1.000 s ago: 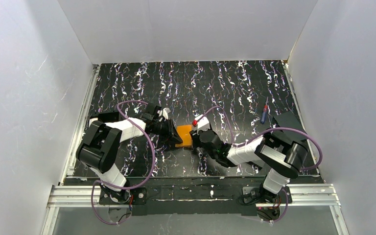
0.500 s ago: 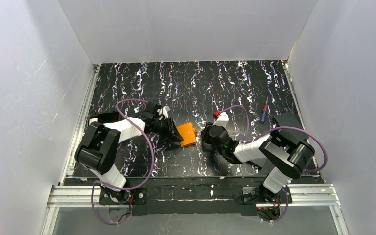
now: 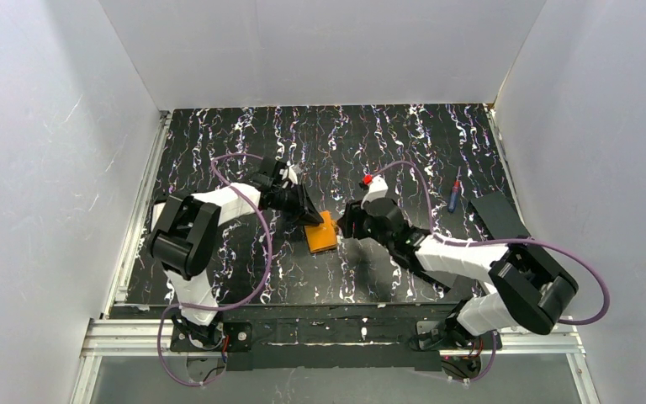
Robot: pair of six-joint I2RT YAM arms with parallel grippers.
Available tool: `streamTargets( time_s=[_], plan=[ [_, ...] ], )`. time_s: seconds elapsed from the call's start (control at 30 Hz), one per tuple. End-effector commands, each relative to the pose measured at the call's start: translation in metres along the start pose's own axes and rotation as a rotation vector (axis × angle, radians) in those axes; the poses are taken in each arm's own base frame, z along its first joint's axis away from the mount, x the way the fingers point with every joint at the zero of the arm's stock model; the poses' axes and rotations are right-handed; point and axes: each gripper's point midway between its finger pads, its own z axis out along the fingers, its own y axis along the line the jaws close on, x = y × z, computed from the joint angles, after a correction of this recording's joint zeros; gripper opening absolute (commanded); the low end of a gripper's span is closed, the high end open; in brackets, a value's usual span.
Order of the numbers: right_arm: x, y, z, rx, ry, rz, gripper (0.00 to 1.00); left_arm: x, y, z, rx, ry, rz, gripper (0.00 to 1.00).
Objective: Put the credit cards into the card holder
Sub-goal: Close the card holder at the center of the board.
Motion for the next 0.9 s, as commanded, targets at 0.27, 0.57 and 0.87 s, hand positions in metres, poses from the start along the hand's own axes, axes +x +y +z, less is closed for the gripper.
streamTargets(
  time_s=[0.27, 0.57, 0.87],
  plan=[
    [0.011, 0.019, 0.028, -0.095, 0.393, 0.02, 0.42, -0.006, 0.032, 0.025, -0.112, 0.04, -0.019, 0.17],
    [0.014, 0.013, 0.038, 0.01, 0.44, -0.105, 0.56, 0.0, 0.046, 0.029, -0.131, 0.042, -0.039, 0.15],
    [0.011, 0.015, 0.046, 0.183, 0.425, -0.237, 0.56, 0.0, 0.047, 0.028, -0.136, 0.037, -0.04, 0.15]
  ],
)
